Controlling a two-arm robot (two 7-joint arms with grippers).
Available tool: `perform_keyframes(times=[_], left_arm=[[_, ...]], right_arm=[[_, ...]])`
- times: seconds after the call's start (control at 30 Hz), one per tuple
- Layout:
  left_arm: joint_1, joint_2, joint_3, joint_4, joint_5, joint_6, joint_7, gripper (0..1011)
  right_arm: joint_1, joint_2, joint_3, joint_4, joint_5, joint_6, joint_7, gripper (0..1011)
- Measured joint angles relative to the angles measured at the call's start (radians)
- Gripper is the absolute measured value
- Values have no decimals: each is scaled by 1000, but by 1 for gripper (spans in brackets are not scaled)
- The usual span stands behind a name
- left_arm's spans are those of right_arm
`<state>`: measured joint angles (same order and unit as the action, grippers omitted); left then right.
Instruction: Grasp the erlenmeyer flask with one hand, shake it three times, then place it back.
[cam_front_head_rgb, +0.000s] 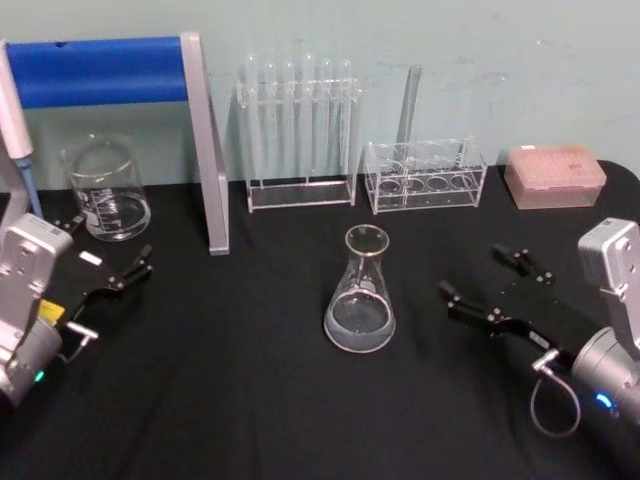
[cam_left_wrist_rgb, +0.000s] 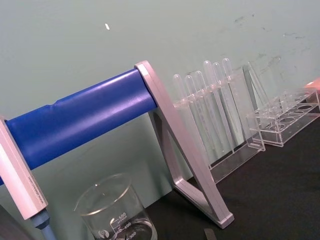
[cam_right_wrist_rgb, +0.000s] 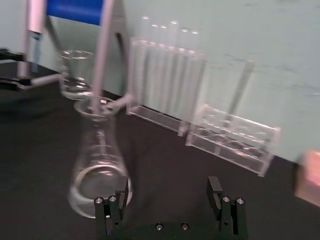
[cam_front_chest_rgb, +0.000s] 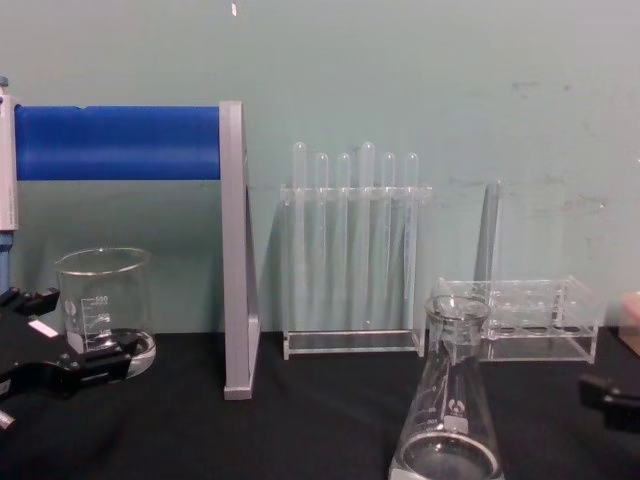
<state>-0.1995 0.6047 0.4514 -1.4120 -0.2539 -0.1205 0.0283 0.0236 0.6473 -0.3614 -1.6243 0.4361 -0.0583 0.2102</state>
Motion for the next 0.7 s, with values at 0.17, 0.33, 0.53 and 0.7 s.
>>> perform_keyframes(times=[0.17, 0.33, 0.53, 0.7], left_arm=[[0, 0, 0, 0, 0, 0, 0, 1001], [0, 0, 0, 0, 0, 0, 0, 1001], [0, 0, 0, 0, 0, 0, 0, 1001], [0, 0, 0, 0, 0, 0, 0, 1001]], right_arm=[[-5, -12, -7, -19, 25, 11, 62, 1002], [5, -31, -17, -22, 31, 18, 102, 1003], [34, -70, -33, 3, 19, 20, 129, 1003], [65, -112, -47, 40, 1, 16, 139, 1003]])
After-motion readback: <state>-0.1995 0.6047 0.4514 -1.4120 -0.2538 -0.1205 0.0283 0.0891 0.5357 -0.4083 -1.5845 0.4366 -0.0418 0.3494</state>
